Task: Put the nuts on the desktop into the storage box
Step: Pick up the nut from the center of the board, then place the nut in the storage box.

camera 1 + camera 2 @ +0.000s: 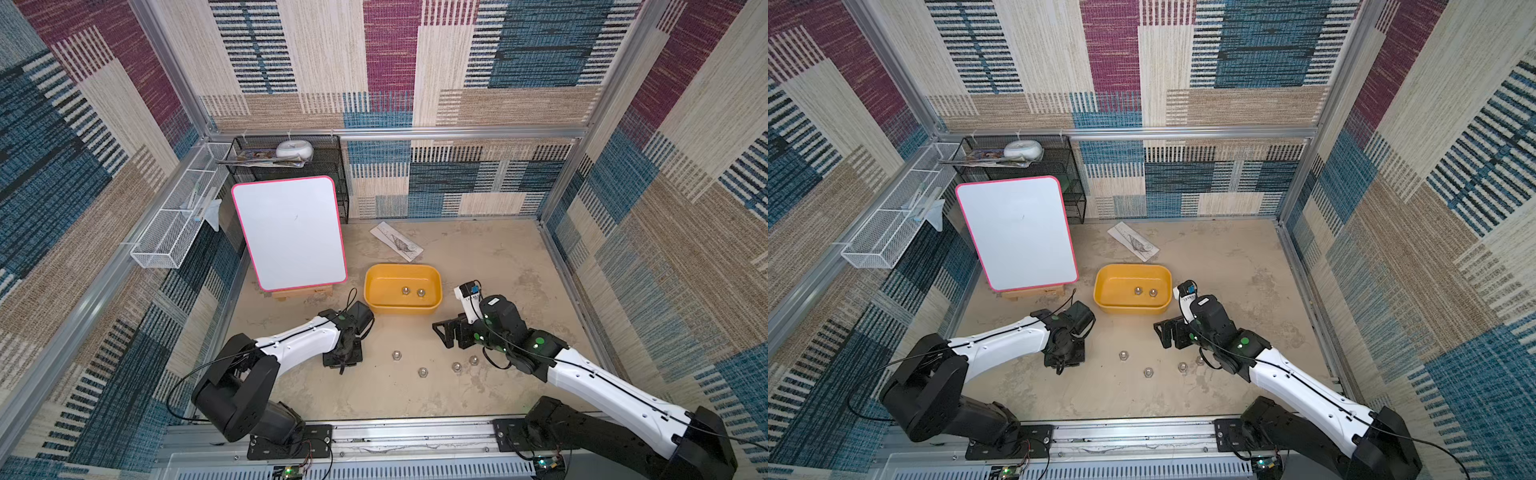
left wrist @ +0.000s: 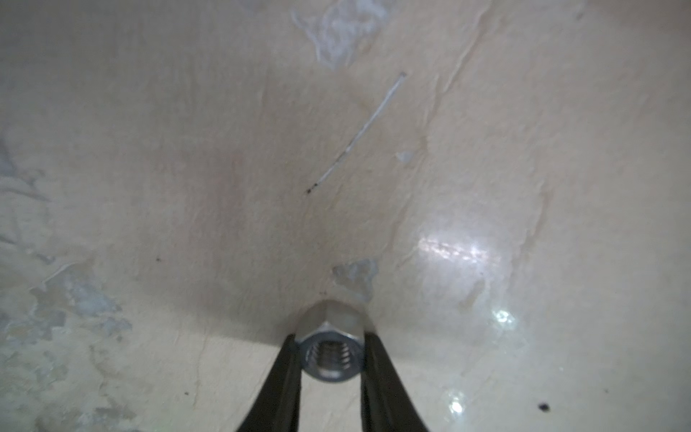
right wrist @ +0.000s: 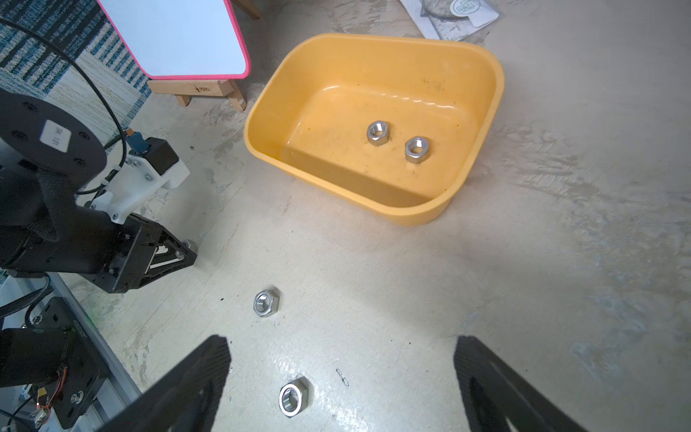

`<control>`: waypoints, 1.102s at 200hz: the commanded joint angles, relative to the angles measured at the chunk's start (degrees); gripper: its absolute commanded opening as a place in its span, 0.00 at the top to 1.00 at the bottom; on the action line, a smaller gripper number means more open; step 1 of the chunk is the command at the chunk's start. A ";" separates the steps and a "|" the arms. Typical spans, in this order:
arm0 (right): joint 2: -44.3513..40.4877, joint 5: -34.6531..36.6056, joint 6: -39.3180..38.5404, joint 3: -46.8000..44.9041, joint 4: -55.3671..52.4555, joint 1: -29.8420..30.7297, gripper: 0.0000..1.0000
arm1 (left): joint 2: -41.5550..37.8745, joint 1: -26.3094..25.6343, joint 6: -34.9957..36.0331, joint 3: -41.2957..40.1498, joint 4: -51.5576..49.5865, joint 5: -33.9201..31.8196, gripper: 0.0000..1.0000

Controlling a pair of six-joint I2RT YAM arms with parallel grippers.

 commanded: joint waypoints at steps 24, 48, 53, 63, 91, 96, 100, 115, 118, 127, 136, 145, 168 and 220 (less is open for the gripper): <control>-0.07 0.07 -0.15 -0.08 1.15 0.11 0.01 | -0.09 0.16 0.39 -0.27 0.17 -0.28 0.75; -0.08 0.11 -0.13 -0.13 1.14 0.03 0.01 | -1.13 0.15 0.37 0.12 -0.53 -0.08 0.75; -0.13 0.11 -0.13 -0.09 1.15 0.03 0.01 | -1.40 0.11 0.33 0.36 -0.93 -0.07 0.75; -0.21 0.12 -0.09 -0.18 1.15 0.10 0.01 | -2.06 0.11 0.18 0.87 -1.76 0.00 0.76; -0.86 -0.06 -0.07 -0.37 1.28 0.06 0.01 | -4.38 0.07 0.22 3.43 -4.23 -0.04 0.76; -1.08 -0.02 -0.02 -0.41 1.33 0.04 0.01 | -4.62 0.08 0.34 4.20 -4.66 0.10 0.76; -1.16 -0.07 -0.06 -0.42 1.43 0.05 0.01 | -4.69 0.05 0.44 4.94 -5.04 0.13 0.75; -1.64 -0.32 0.02 -0.66 1.47 0.04 0.01 | -4.18 0.13 1.21 8.15 -6.56 0.55 0.75; -1.78 -0.33 0.06 -0.68 1.52 0.03 0.01 | -3.93 0.04 1.32 9.23 -6.83 0.59 0.75; -2.19 -0.34 0.06 -0.77 1.46 0.12 0.01 | -2.95 0.03 1.96 12.05 -8.03 0.78 0.75; -2.60 -0.41 0.11 -0.96 1.46 0.09 0.01 | -1.68 0.07 2.53 15.12 -9.08 0.87 0.75; -2.95 -0.45 0.11 -1.16 1.62 0.12 0.01 | -0.37 0.07 3.07 18.33 -9.89 0.95 0.76; -3.84 -0.25 0.28 -1.64 1.72 0.12 0.01 | 3.49 -0.12 4.16 25.92 -10.08 2.07 0.75; -5.34 0.20 0.64 -2.49 1.85 0.12 0.01 | 18.91 -0.24 7.90 45.13 -12.00 1.55 0.73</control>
